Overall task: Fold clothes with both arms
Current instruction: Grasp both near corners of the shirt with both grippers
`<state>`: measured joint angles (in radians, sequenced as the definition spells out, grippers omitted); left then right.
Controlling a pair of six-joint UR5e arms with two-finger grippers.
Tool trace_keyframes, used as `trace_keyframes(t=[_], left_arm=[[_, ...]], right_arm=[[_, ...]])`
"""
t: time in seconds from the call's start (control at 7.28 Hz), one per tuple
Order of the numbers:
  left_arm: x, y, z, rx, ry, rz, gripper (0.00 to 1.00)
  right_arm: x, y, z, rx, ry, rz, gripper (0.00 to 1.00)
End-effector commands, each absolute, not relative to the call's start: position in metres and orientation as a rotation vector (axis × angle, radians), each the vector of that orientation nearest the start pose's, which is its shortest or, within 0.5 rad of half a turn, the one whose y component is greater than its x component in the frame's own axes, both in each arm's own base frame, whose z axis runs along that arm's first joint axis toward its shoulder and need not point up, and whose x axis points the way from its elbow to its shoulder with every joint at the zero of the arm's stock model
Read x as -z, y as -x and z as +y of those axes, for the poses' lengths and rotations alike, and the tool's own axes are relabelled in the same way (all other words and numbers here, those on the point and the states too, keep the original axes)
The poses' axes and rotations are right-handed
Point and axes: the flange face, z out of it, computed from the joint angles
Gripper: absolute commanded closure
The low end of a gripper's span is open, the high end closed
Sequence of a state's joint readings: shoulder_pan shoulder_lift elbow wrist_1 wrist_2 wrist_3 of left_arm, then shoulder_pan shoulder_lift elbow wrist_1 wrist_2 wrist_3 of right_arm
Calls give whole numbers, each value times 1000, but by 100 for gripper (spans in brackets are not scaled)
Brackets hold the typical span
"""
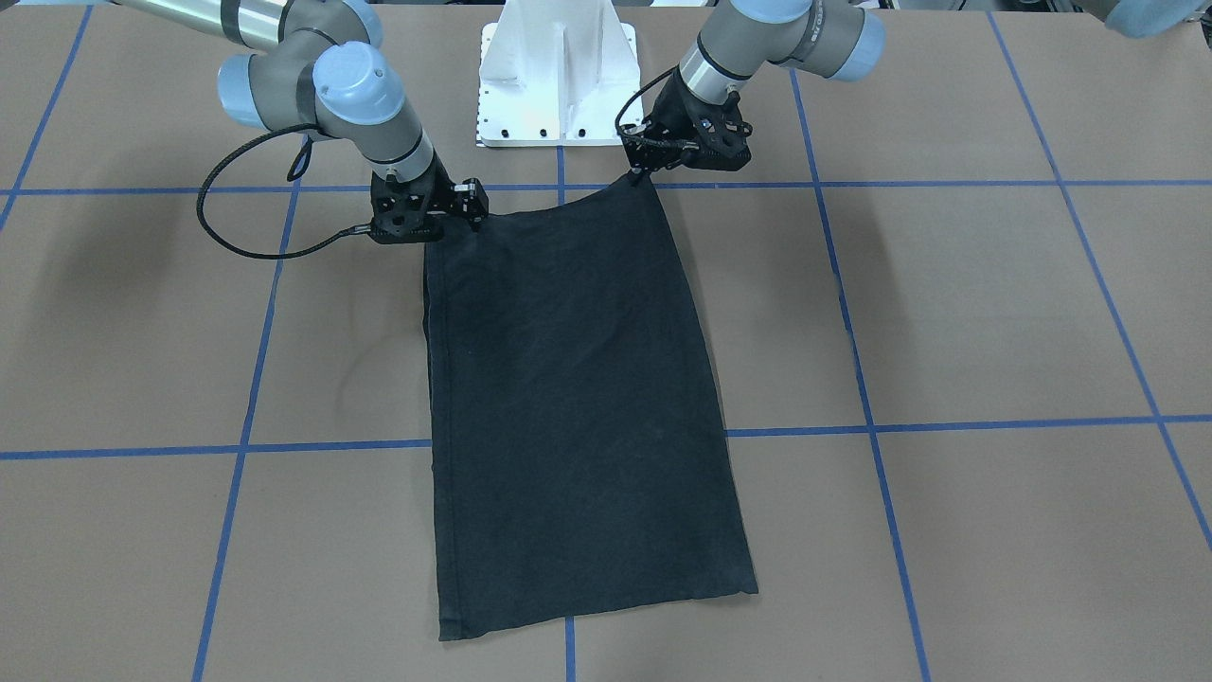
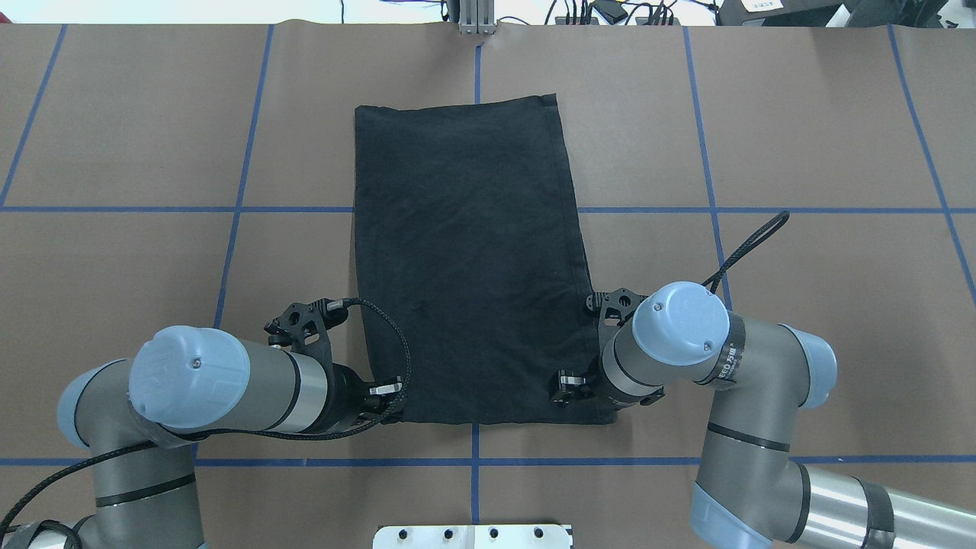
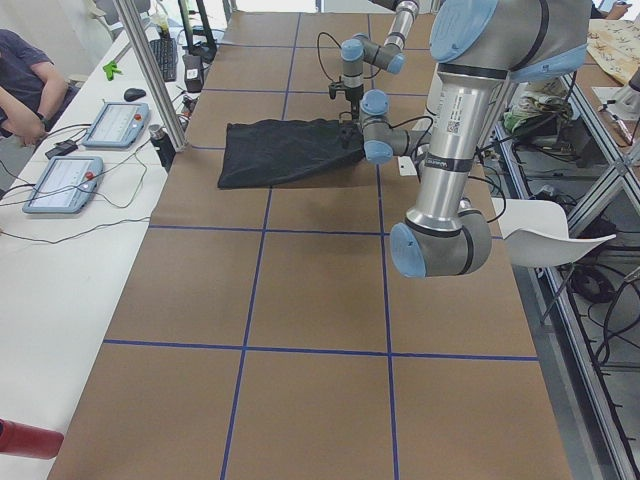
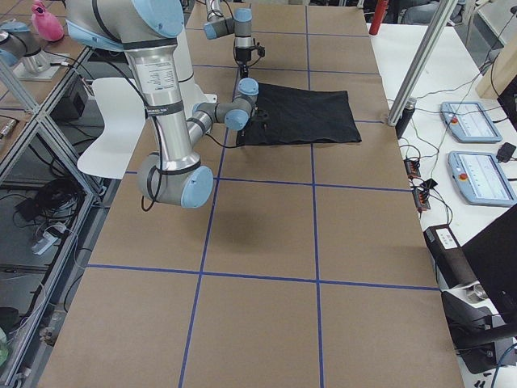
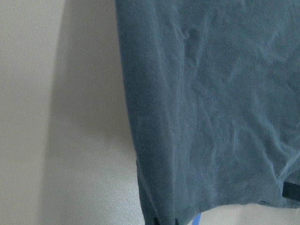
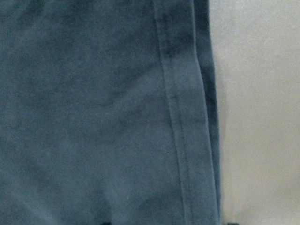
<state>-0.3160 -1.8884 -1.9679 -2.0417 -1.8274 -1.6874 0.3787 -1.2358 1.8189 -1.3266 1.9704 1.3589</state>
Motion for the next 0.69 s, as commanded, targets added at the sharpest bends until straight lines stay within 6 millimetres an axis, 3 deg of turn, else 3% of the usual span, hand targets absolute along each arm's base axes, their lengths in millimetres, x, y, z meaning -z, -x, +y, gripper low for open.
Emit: trace_keyframes(t=[0.0, 0.27, 0.41, 0.55], left_arm=[[-254, -495, -276, 229, 106, 1196, 100], [-253, -494, -276, 229, 106, 1197, 100], [-253, -494, -277, 230, 105, 1197, 100], [-254, -494, -277, 231, 105, 1196, 100]], right_arm=[[-336, 525, -311, 10, 123, -890, 34], [-336, 525, -311, 11, 124, -891, 43], [-335, 526, -311, 11, 124, -892, 52], [-333, 526, -311, 12, 123, -895, 74]])
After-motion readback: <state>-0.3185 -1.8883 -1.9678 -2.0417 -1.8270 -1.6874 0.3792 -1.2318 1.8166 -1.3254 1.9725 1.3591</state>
